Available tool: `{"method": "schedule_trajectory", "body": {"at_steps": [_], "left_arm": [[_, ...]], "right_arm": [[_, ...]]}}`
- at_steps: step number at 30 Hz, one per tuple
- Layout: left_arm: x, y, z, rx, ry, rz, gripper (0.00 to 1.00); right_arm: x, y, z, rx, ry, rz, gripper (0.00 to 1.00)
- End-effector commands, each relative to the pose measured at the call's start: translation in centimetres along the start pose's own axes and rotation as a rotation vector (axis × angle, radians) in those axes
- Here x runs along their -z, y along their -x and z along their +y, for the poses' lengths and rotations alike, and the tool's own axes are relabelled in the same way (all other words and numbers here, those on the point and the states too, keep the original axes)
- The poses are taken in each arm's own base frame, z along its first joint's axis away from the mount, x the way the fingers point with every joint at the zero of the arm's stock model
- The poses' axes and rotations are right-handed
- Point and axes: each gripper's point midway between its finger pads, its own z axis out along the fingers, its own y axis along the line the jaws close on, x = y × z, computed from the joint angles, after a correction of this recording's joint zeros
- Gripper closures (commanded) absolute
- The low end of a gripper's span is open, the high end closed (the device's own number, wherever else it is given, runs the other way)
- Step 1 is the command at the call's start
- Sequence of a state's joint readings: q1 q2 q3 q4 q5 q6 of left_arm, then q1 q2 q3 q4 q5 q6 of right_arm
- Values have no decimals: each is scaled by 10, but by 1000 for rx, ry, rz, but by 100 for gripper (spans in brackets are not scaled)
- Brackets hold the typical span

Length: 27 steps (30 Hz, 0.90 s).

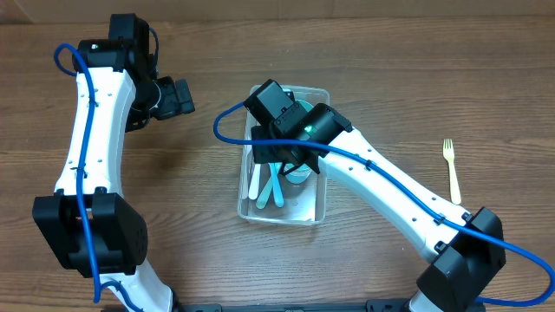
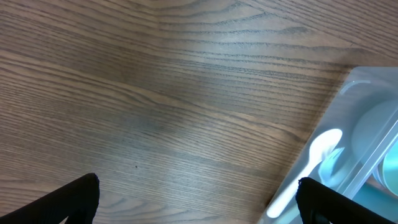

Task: Pack container
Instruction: 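Carry the light-blue fork into the container and lay it down, then open the right gripper and move it to the yellow fork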

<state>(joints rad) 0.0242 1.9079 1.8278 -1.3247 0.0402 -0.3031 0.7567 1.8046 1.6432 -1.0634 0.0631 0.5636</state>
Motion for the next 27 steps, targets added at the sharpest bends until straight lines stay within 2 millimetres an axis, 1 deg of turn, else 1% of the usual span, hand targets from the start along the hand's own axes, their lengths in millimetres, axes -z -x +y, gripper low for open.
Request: {"method": "schedule_trajectory", "body": {"at_steps": [1, 3, 4, 5, 6, 7, 8, 9, 10, 11, 12, 14, 15, 16, 17, 19, 21, 23, 24, 26, 27], "left_arm": [[6, 6, -2, -19, -7, -22, 0], [6, 6, -2, -19, -7, -22, 0], [6, 6, -2, -19, -7, -22, 0], [6, 6, -2, -19, -7, -22, 0], [6, 6, -2, -19, -7, -22, 0], [6, 6, -2, -19, -7, -22, 0], [6, 6, -2, -19, -7, -22, 0], [6, 6, -2, -19, -7, -22, 0], [6, 6, -2, -19, -7, -22, 0], [6, 6, -2, -19, -7, -22, 0], [6, 6, -2, -19, -7, -22, 0], [6, 6, -2, -19, -7, -22, 0], [6, 6, -2, -19, -7, -22, 0], [6, 6, -2, -19, -7, -22, 0], [6, 6, -2, -19, -7, -22, 0], [6, 6, -2, -19, -7, -22, 0], [6, 6, -2, -19, -7, -22, 0], [6, 6, -2, -19, -7, -22, 0], [6, 6, -2, -19, -7, -22, 0], [6, 6, -2, -19, -7, -22, 0], [6, 6, -2, -19, -7, -22, 0]], "right_arm": [[45, 31, -30, -41, -71, -124, 47], [79, 40, -65, -94, -147, -174, 47], [97, 40, -88, -132, -188, -188, 47], [128, 37, -134, -210, -252, -201, 39], [139, 33, -156, -242, -281, -198, 32], [152, 27, -185, -296, -322, -189, 20], [162, 21, -214, -349, -367, -173, 15], [168, 16, -238, -396, -403, -158, 12], [175, 9, -266, -440, -444, -135, 9], [178, 3, -288, -471, -477, -115, 5], [181, 0, -302, -487, -494, -102, 2], [188, -16, -351, -586, -537, -66, 0], [189, -22, -367, -647, -541, -58, 0], [188, -26, -377, -700, -514, -56, 0], [186, -27, -384, -723, -480, -53, 0], [181, -27, -398, -736, -438, -50, 0], [172, -31, -414, -733, -446, -31, 1], [154, -36, -424, -712, -439, 19, 1], [146, -37, -425, -693, -430, 41, 0], [125, -43, -429, -666, -409, 109, 0], [117, -45, -429, -651, -394, 134, 0]]}}
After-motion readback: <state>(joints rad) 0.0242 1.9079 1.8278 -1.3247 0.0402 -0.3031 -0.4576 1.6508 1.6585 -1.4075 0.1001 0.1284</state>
